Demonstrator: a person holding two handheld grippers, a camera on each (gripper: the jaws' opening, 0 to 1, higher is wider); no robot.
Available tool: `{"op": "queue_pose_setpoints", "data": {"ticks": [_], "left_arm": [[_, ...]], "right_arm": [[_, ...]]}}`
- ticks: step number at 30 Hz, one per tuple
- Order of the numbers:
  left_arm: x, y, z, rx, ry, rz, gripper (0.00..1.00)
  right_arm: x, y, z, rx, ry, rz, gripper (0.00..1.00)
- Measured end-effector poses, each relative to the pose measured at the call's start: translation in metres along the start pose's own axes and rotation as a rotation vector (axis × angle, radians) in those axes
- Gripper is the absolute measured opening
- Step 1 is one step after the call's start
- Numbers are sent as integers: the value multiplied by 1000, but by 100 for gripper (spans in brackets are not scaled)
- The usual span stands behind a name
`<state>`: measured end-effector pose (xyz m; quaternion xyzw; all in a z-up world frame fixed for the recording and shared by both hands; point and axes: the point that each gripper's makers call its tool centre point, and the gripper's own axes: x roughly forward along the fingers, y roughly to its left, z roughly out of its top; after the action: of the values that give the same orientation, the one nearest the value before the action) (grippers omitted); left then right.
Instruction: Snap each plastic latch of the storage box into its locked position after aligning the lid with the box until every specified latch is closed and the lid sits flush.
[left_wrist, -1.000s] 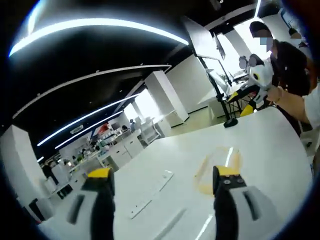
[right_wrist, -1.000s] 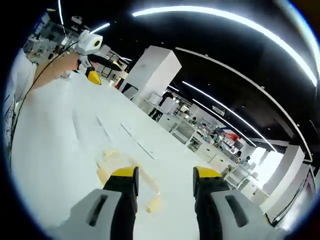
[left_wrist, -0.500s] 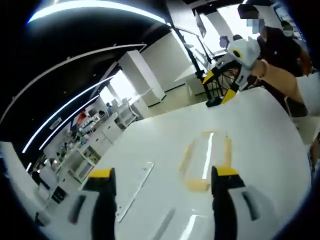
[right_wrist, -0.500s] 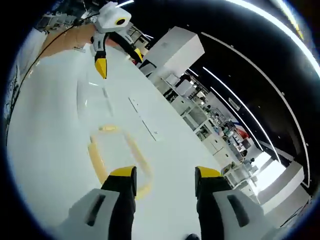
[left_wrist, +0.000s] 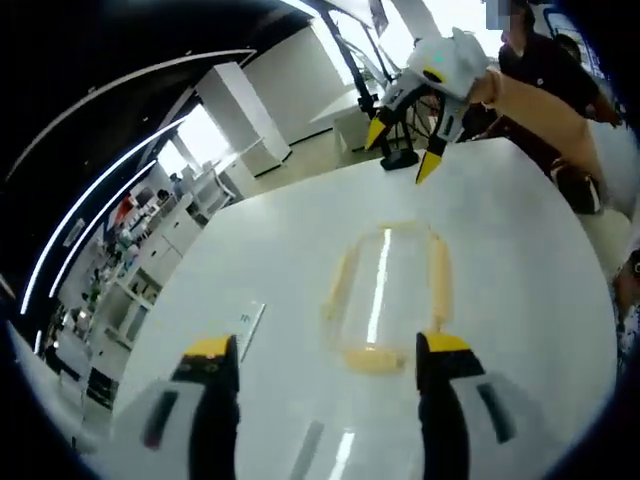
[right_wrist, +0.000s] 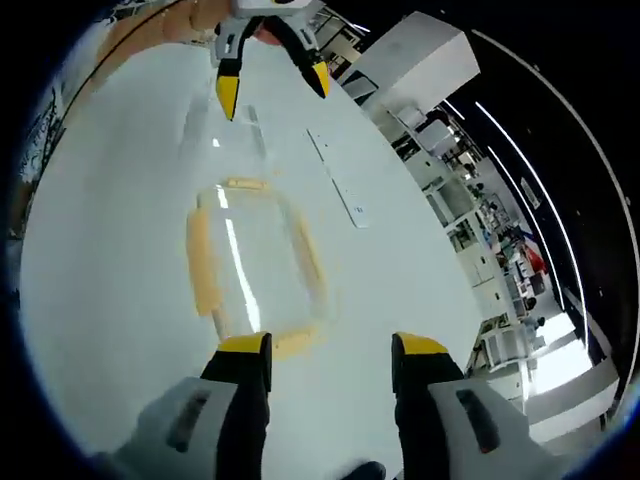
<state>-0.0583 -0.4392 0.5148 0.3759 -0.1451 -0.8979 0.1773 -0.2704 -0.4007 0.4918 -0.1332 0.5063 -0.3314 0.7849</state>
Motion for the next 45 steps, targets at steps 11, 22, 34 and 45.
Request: {"op": "queue_pose_setpoints", "data": {"ticks": [11, 22, 34, 45], "left_arm": [[44, -18, -39, 2, 170, -98, 68], [68, -35, -63, 52, 267, -211, 67], [84, -43, -64, 92, 243, -292, 63], [86, -49, -67, 20, 272, -402, 57]], "right_arm": [[42, 16, -36, -91, 146, 219, 61], [66, 25, -48, -63, 182, 370, 59], [82, 34, -49, -46, 164, 482, 53], [84, 42, -44, -39, 219, 622, 55]]}}
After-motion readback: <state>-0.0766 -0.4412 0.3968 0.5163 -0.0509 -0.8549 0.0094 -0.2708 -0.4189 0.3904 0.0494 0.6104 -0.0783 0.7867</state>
